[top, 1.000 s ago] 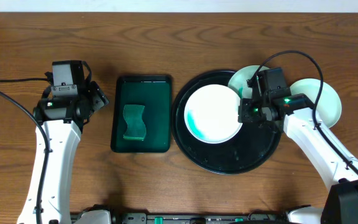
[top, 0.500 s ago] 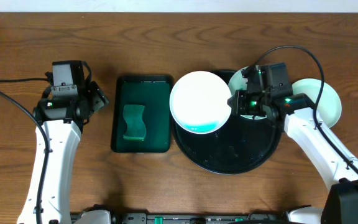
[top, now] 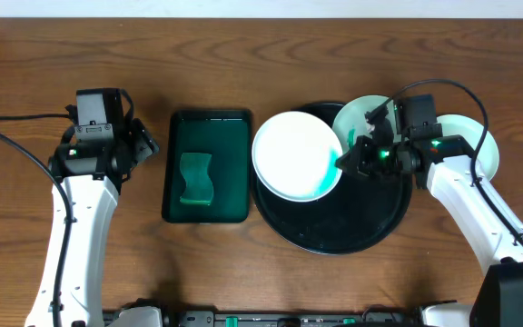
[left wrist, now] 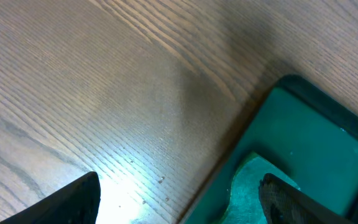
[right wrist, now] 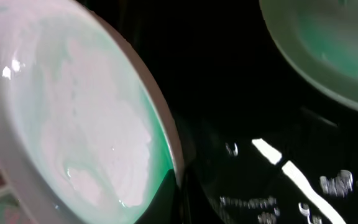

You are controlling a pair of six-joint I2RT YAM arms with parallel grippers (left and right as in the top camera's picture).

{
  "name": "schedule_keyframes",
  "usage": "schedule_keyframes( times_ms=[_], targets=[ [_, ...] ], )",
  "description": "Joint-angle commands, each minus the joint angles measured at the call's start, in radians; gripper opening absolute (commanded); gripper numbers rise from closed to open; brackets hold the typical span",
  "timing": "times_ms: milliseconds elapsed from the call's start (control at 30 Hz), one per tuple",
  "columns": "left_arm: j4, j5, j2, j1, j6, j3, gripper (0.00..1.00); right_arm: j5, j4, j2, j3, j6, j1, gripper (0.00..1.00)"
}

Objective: Clean dirty plates on tray and stack at the side
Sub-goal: 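Lift the scrubbed plate by its rim with the right gripper, then tilt the white plate up and swing it left over the green tray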

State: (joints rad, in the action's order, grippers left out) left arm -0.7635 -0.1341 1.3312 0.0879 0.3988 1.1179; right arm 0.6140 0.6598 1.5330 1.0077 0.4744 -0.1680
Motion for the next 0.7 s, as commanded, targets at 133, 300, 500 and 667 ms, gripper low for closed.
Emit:
schedule_keyframes(
  times_ms=[133, 300, 500, 667],
  targets=[
    [-0.006, -0.012, -0.007, 0.003, 0.005, 0.011, 0.82, -0.158, 0.116, -0.018, 0.019, -0.012, 0.004, 0.01],
    [-0.006, -0.012, -0.007, 0.003, 0.005, 0.011, 0.82, -0.192, 0.182, -0.016, 0.019, -0.069, 0.004, 0.01],
    [-0.006, -0.013, -0.007, 0.003, 0.005, 0.011, 0.82, -0.208, 0.220, -0.016, 0.019, -0.134, 0.004, 0.01],
    [-0.006, -0.012, -0.007, 0.003, 0.005, 0.011, 0.82, -0.290, 0.203, -0.016, 0.019, -0.163, 0.002, 0.01]
  ],
)
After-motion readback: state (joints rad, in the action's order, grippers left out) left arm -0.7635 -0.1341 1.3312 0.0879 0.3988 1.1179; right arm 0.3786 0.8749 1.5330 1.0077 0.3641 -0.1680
